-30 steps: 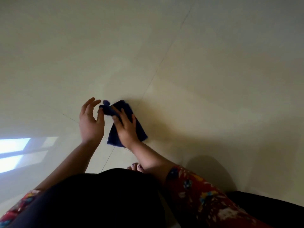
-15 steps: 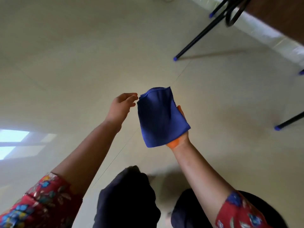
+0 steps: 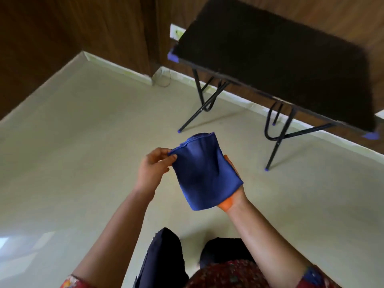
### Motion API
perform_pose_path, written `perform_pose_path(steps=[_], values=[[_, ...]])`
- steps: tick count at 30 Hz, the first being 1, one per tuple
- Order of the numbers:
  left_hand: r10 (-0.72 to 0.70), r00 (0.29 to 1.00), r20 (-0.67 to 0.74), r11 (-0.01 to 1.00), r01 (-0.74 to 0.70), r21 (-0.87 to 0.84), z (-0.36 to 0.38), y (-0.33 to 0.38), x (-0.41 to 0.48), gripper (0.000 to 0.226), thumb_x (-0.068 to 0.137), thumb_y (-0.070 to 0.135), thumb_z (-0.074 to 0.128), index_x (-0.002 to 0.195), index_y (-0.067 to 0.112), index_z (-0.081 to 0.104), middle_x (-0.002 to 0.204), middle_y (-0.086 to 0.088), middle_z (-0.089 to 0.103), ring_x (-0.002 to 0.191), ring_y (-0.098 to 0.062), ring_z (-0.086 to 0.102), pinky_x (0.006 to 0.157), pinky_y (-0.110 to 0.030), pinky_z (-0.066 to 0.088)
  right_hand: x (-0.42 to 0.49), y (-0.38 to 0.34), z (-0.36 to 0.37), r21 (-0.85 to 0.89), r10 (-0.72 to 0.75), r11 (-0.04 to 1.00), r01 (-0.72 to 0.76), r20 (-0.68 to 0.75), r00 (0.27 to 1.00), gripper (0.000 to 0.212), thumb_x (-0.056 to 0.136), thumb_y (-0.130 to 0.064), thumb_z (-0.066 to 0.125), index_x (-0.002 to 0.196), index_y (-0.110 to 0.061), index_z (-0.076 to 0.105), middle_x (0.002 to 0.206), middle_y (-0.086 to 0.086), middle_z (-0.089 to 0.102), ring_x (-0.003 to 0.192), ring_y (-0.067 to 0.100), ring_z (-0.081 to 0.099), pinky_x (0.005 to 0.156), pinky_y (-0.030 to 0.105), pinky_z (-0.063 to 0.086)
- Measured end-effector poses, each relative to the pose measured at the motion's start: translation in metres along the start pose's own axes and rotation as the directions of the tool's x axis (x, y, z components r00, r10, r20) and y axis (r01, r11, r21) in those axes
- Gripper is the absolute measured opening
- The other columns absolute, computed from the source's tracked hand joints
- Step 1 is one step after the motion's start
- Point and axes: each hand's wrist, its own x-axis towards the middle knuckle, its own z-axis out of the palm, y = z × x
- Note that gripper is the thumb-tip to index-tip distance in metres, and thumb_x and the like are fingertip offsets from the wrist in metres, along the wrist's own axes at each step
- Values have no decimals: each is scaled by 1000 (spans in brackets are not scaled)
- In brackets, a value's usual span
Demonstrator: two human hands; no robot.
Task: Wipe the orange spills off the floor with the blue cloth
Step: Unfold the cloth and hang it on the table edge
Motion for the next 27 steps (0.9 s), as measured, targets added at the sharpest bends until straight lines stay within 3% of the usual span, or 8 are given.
perform_pose_path(steps=[3, 7, 10, 15, 18, 21, 24, 27], values=[[74, 996, 59, 997, -73, -21, 4, 44, -24, 10, 87, 13, 64, 81, 20, 63, 88, -3, 65, 86, -18, 59, 91, -38, 49, -36, -34, 19, 98, -39, 994, 36, 27, 999, 53, 106, -22, 13, 99, -13, 64, 89, -3, 73, 88, 10, 69, 74, 23, 56], [140, 980, 141, 988, -130, -79, 13, 94, -47, 13, 96, 9, 50, 89, 14, 61, 90, -4, 67, 84, -17, 63, 87, -32, 52, -79, -69, 32, 47, -139, 989, 140, -23, 990, 38, 103, -32, 33, 112, -12, 65, 108, 2, 71, 104, 16, 66, 89, 29, 53], [192, 976, 100, 976, -179, -122, 13, 123, -49, 14, 98, 12, 47, 93, 13, 59, 94, -10, 67, 88, -23, 63, 81, -34, 51, -92, -82, 24, -133, -241, 965, 227, -96, 966, 27, 97, -32, 49, 114, -17, 66, 114, 1, 71, 110, 18, 64, 92, 31, 49], [343, 908, 242, 934, -356, 12, 23, 166, -51, 10, 92, 25, 50, 88, 23, 59, 103, -25, 66, 97, -38, 63, 89, -47, 50, -102, -91, 10, -552, -512, 783, 287, -310, 801, 7, 91, -14, 64, 93, -16, 58, 93, 0, 66, 90, 19, 62, 76, 29, 48], [419, 842, 340, 874, -475, 101, 38, 183, -54, 9, 99, 16, 48, 93, 15, 55, 79, -5, 58, 70, -10, 56, 68, -22, 45, -105, -93, 14, -804, -659, 529, 273, -185, 729, 33, 86, -12, 68, 114, -24, 56, 110, -12, 59, 103, 10, 57, 86, 25, 45], [422, 770, 478, 811, -556, 181, 53, 193, -58, 13, 99, 10, 47, 102, -2, 53, 80, -8, 50, 71, -9, 46, 59, -14, 38, -109, -99, 33, -848, -721, 312, 429, 83, 688, 46, 80, -7, 69, 116, -32, 57, 117, -17, 55, 109, -2, 50, 93, 12, 37], [424, 745, 515, 783, -587, 206, 61, 195, -57, 17, 98, 6, 47, 103, -10, 51, 84, -11, 47, 76, -13, 42, 59, -13, 36, -104, -95, 41, -856, -654, 305, 417, 130, 745, 24, 80, -11, 69, 78, -34, 59, 79, -20, 64, 83, 1, 60, 81, 20, 44], [417, 759, 500, 802, -566, 190, 61, 193, -60, 18, 98, 10, 49, 103, -7, 53, 86, -10, 46, 78, -14, 42, 60, -15, 35, -95, -84, 23, -862, -633, 300, 409, 141, 761, 12, 82, -18, 73, 80, -24, 62, 87, -12, 62, 91, 4, 55, 83, 19, 40]])
